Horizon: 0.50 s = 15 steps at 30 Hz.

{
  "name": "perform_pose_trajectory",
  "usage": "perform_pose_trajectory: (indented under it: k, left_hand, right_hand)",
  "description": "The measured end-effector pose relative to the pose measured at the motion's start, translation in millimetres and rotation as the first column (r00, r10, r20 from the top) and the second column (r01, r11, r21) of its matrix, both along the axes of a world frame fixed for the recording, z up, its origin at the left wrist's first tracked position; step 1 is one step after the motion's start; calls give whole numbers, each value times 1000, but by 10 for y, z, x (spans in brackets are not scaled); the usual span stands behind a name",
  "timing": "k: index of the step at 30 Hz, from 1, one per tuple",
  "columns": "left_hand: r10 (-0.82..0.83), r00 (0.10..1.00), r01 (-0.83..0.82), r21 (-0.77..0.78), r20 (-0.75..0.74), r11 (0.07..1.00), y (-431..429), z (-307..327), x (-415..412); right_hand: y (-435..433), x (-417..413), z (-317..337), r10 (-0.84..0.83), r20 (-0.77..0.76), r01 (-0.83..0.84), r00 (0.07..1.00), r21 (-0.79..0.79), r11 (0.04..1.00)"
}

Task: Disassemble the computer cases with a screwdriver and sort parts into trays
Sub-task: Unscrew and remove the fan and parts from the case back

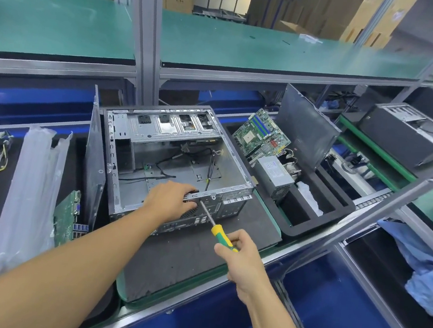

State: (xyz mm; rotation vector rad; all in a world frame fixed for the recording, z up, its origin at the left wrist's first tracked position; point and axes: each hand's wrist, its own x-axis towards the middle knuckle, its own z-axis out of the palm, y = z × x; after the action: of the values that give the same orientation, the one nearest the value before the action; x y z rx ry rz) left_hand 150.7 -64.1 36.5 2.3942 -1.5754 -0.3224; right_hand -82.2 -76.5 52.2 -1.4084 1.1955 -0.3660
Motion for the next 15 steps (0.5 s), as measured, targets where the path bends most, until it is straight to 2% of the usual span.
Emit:
perform_pose_trajectory:
  k: [2, 3, 5, 7, 9, 12, 15]
  left_hand:
    - [-2, 1000, 2, 5, 6, 1000, 3, 7, 1]
    - [-2, 1000, 2, 9, 7, 1000, 5, 6, -1]
    - [4, 1000, -4, 16, 1, 1000, 11, 1, -2]
    - [5, 1000, -5, 24, -13, 1000, 12, 6, 2]
    - [2, 1000, -2, 25, -7, 1000, 11, 7, 3]
    - [2, 1000, -2, 21, -9, 1000, 9, 5, 2]
    - [5, 1000, -6, 25, 7, 1000, 6, -7, 2]
  right_hand:
    - [42, 16, -48, -2, -51, -5, 999, -136, 991]
    - [76, 33, -62, 1, -37, -5, 999, -105, 994]
    - [122, 95, -24, -8, -9, 8, 1000, 92, 996]
    - [92, 125, 9, -8, 1, 8, 1000, 334, 943]
    - [26, 132, 15, 2, 21, -12, 1000, 458, 889]
    - [37, 129, -9, -25, 19, 14, 1000, 430, 903]
    - [61, 69, -85, -89, 3, 87, 996, 176, 980]
